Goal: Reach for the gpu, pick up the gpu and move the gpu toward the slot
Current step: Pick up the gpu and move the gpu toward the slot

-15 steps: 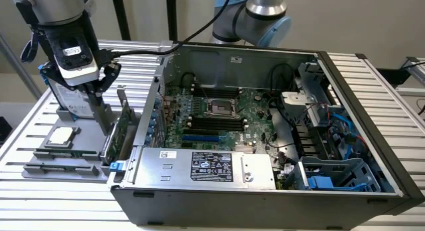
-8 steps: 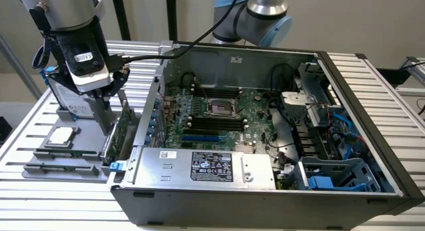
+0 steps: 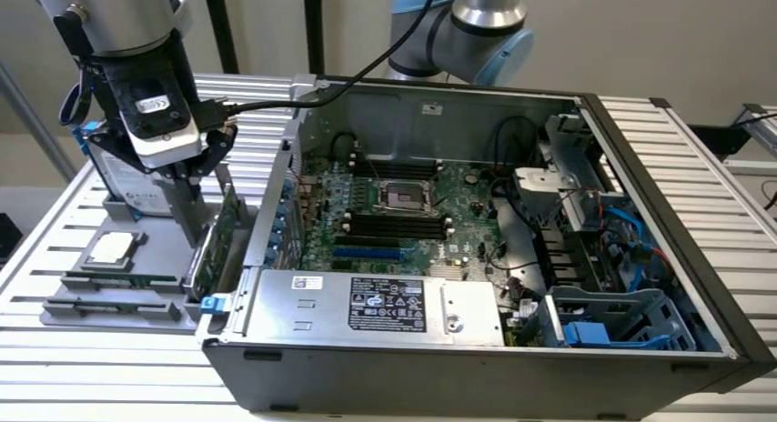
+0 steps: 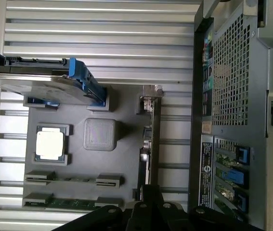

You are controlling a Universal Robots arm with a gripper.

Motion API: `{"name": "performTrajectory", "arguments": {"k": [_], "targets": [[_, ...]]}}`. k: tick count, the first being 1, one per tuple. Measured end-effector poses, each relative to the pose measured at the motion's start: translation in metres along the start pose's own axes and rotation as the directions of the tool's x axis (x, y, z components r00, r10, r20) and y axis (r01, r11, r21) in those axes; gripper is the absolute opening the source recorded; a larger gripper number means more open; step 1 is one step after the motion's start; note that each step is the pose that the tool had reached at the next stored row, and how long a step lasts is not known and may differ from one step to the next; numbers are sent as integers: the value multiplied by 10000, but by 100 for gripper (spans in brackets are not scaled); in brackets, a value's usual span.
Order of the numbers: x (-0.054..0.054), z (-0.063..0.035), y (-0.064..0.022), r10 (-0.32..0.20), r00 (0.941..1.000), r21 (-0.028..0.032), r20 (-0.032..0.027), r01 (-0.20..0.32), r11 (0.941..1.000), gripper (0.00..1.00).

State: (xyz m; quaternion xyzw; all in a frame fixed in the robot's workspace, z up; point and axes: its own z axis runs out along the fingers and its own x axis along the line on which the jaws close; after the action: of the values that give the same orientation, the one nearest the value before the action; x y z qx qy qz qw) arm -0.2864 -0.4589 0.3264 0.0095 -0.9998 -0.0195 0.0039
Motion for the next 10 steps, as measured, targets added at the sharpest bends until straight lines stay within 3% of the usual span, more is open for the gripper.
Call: {"name": "performTrajectory", "arguments": {"k": [5, 8, 10], "targets": [[0, 0, 0, 0, 10000, 0, 0, 0, 10000, 12], [0, 0, 0, 0, 10000, 0, 0, 0, 10000, 30], [0, 0, 0, 0, 10000, 0, 0, 0, 10000, 36]]}}
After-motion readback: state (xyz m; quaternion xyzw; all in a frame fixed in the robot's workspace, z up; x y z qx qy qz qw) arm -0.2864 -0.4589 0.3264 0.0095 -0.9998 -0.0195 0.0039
